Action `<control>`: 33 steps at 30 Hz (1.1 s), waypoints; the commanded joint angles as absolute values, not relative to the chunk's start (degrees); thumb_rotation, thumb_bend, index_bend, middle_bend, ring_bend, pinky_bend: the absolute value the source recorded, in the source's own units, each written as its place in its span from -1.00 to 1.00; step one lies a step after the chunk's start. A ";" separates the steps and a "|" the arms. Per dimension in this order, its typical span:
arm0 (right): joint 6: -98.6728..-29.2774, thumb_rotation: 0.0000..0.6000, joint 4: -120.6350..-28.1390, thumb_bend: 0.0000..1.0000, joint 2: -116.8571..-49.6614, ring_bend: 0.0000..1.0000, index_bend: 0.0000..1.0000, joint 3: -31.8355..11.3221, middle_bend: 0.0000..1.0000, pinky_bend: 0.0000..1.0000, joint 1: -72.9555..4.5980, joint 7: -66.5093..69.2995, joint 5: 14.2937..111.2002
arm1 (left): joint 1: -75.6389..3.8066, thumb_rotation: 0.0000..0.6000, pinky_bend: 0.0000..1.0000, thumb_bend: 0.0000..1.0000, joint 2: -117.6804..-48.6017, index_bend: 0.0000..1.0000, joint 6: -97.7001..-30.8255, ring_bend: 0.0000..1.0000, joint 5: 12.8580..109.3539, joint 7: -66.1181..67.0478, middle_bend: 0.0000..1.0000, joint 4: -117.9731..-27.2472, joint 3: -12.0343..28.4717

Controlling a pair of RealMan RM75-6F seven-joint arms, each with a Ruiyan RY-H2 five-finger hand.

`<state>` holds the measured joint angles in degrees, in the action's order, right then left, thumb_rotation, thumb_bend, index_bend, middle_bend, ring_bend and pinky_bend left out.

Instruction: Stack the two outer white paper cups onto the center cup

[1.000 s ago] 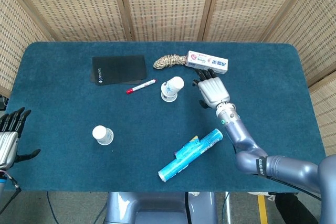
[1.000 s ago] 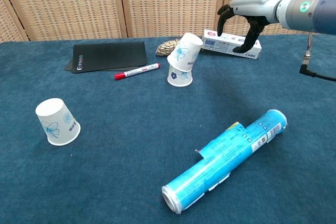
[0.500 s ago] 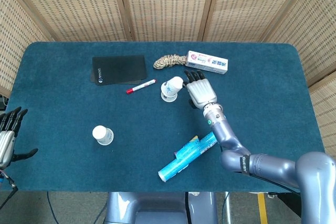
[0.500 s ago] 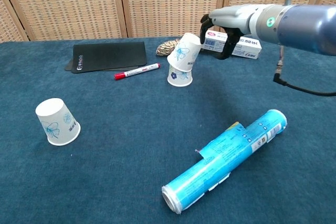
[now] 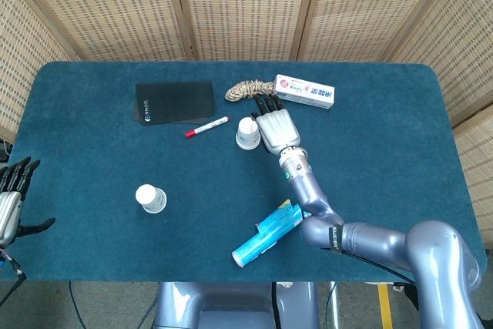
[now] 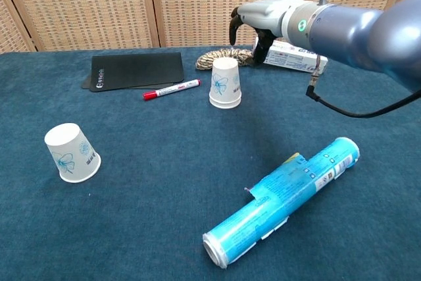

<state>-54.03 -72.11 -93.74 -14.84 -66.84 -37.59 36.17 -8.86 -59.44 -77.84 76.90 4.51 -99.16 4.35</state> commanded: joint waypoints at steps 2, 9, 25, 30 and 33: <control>-55.33 1.00 -74.93 0.04 -91.15 -1.00 -0.38 -14.78 -1.00 -1.00 -65.30 -37.16 37.90 | -8.97 1.00 -1.00 -0.98 -59.58 -1.00 -77.68 -1.00 76.88 4.84 -1.00 -99.12 4.28; -57.92 1.00 -79.61 -0.84 -82.69 -1.00 -0.96 -11.31 -1.00 -1.00 -58.55 -30.39 48.31 | -9.10 1.00 -1.00 -0.98 -60.24 -1.00 -77.94 -1.00 77.52 5.94 -1.00 -98.82 4.03; -73.31 1.00 -83.02 -1.00 -66.94 -1.00 -1.00 0.03 -1.00 -1.00 -33.90 -5.48 70.29 | -11.26 1.00 -1.00 -0.98 -63.30 -1.00 -77.78 -1.00 81.21 9.46 -1.00 -97.91 4.11; -79.29 1.00 -88.69 -1.00 -64.72 -1.00 -1.00 2.31 -1.00 -1.00 -26.89 -2.97 73.48 | -15.69 1.00 -1.00 -0.98 -64.47 -1.00 -72.46 -1.00 79.55 12.86 -1.00 -98.84 5.92; -83.31 1.00 -90.51 -1.00 -64.81 -1.00 -1.00 2.78 -1.00 -1.00 -23.23 -2.37 75.15 | -19.30 1.00 -1.00 -0.98 -64.48 -1.00 -66.21 -1.00 78.60 13.47 -1.00 -99.34 6.02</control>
